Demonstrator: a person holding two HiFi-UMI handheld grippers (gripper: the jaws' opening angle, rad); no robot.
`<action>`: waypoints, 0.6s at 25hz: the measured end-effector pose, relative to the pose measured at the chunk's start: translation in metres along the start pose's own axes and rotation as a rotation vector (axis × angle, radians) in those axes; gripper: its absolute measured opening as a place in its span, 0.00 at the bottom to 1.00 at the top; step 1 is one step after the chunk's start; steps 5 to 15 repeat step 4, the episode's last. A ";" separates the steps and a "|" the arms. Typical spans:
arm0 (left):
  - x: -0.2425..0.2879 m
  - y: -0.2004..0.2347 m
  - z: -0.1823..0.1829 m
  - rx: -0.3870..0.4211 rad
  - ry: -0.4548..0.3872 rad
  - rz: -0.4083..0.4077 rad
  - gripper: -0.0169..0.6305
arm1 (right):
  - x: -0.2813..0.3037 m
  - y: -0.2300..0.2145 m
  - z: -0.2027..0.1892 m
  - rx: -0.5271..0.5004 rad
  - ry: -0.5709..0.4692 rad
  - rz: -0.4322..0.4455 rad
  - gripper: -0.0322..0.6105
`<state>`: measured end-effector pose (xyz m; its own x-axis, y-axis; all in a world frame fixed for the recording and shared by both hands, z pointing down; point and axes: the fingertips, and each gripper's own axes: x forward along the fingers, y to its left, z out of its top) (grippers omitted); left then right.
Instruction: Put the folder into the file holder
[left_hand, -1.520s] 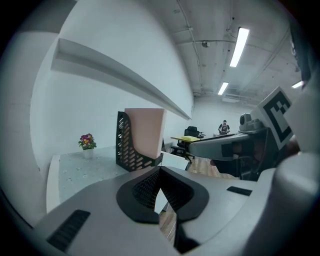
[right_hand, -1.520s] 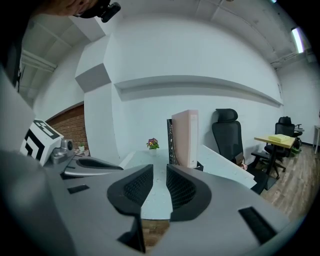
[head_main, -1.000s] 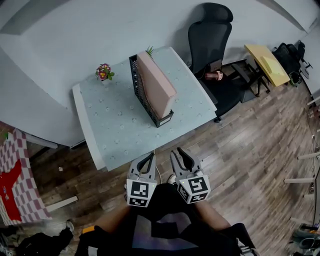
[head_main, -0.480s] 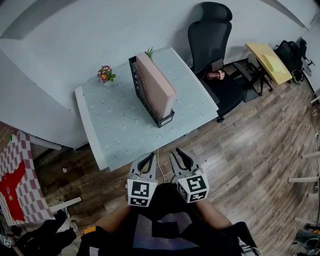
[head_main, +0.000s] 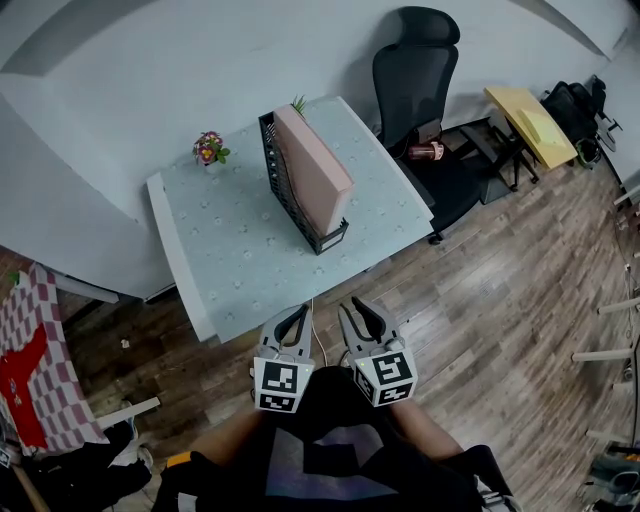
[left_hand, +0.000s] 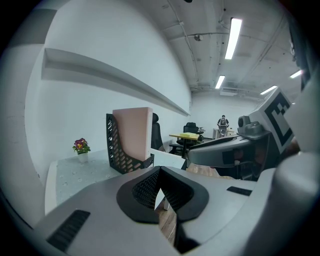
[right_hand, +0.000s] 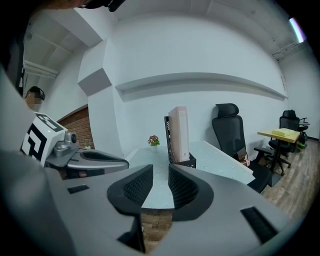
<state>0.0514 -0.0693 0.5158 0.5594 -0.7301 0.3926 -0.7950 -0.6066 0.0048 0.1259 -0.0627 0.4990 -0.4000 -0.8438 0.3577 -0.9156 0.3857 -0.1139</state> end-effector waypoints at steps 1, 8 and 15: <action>-0.001 0.000 0.000 0.000 0.000 -0.002 0.04 | 0.000 0.001 0.000 0.000 0.000 -0.002 0.19; -0.003 0.001 0.000 0.000 -0.001 -0.005 0.04 | -0.001 0.003 0.000 0.000 0.001 -0.006 0.19; -0.003 0.001 0.000 0.000 -0.001 -0.005 0.04 | -0.001 0.003 0.000 0.000 0.001 -0.006 0.19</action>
